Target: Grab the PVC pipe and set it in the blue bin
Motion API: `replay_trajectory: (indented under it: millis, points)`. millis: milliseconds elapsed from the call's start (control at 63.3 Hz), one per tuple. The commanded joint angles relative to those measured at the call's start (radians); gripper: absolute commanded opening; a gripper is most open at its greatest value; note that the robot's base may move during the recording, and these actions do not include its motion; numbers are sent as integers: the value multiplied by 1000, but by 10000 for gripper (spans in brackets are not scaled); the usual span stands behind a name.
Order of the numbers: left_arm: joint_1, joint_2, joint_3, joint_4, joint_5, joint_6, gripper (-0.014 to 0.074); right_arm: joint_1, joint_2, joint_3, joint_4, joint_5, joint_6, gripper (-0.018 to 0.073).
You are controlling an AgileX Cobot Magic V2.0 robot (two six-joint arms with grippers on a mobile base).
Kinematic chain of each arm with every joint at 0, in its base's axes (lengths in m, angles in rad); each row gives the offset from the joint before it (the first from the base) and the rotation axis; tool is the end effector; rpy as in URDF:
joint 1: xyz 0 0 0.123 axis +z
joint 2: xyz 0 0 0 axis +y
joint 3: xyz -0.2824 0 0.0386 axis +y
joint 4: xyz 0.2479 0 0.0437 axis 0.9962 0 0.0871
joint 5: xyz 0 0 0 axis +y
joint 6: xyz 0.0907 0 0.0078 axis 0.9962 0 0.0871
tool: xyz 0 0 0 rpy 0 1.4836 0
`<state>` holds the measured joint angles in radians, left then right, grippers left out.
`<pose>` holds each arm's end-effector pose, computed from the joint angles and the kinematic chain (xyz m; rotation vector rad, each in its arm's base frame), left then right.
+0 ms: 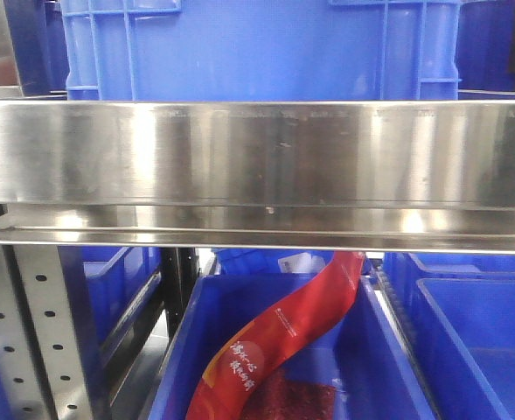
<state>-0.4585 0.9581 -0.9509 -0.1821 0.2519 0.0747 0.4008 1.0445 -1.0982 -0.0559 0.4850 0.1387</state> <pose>0.1838 -0.0953 0.4028 0.3452 1.7256 -0.4491 0.2057 0.0846 0.4128 -0.2813 1.9053 0.3047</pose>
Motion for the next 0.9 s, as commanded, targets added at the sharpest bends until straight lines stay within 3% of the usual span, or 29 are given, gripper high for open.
replay_trajectory:
  millis: [0, 206, 458, 885]
  points:
    - [-4, -83, 95, -25, -69, -7, -111, 2, -95, 120, -9, -86, -9, -169]
    - [-4, -201, 226, -25, -90, -7, -111, 2, -262, 308, -9, -149, -9, -169]
    - [-4, -263, 226, -25, -90, -7, -111, 2, -372, 314, -9, -158, -9, -169]
    - [-4, -263, 226, -25, -90, -7, -111, 2, -382, 314, -9, -172, -9, -169]
